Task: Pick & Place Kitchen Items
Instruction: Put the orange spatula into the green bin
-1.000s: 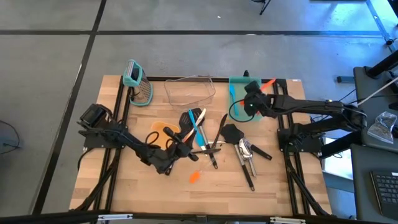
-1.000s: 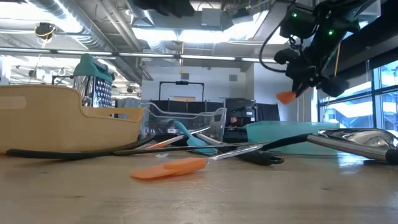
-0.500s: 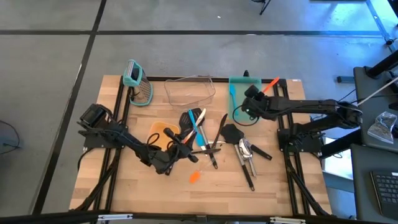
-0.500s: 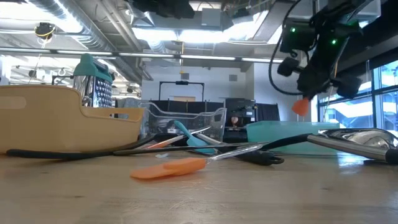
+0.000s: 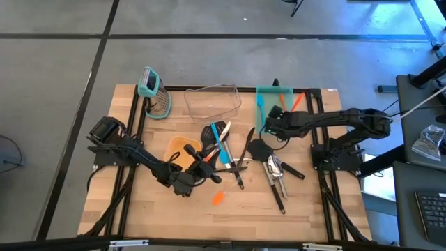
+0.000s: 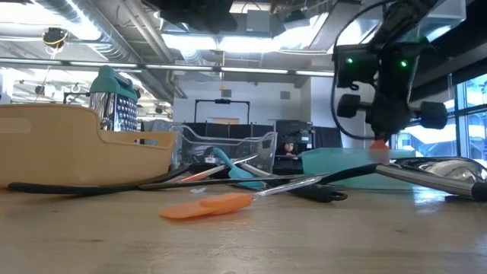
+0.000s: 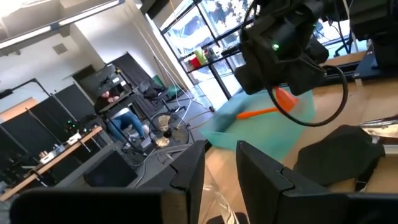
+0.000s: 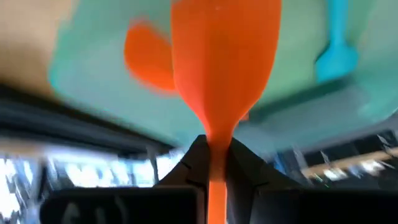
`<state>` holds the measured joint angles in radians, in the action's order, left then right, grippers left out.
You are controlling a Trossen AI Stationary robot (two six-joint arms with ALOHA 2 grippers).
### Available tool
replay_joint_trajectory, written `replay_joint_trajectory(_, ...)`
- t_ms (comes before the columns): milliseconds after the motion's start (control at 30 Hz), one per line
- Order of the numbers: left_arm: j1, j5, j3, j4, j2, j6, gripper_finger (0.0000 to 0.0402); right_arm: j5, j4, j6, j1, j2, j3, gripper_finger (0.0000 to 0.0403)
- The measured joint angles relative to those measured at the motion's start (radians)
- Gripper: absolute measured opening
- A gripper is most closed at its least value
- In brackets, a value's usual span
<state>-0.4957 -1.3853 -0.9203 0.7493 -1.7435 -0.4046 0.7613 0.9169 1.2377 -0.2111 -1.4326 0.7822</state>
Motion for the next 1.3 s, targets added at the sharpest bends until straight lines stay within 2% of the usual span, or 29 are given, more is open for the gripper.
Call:
replay_joint_trajectory(133,0.000,0.000,0.000,-0.013,0.000,-0.006,0.0088,-0.196,0.004,-0.070,-0.013,0.000,0.063,0.0026)
replay_joint_trajectory(333,0.000,0.000,0.000,-0.053,0.000,0.002,0.0088,-0.308,0.013,-0.096,-0.054,0.000,0.147,0.0026)
replay_joint_trajectory(467,-0.007,-0.002,0.000,-0.064,0.000,0.002,0.0088,-0.364,0.017,-0.096,-0.080,0.000,0.152,0.0026)
replay_joint_trajectory(733,-0.014,-0.004,0.000,-0.089,0.000,0.032,0.0088,-0.410,0.038,-0.073,-0.105,-0.075,0.152,0.0026)
replay_joint_trajectory(1100,-0.008,-0.004,0.000,-0.235,0.000,0.161,0.0088,-0.426,-0.021,-0.044,-0.089,-0.159,0.152,0.0026)
replay_joint_trajectory(1300,-0.008,-0.010,0.000,-0.262,0.000,0.183,0.0071,-0.430,-0.028,-0.065,-0.089,-0.172,0.152,0.0026)
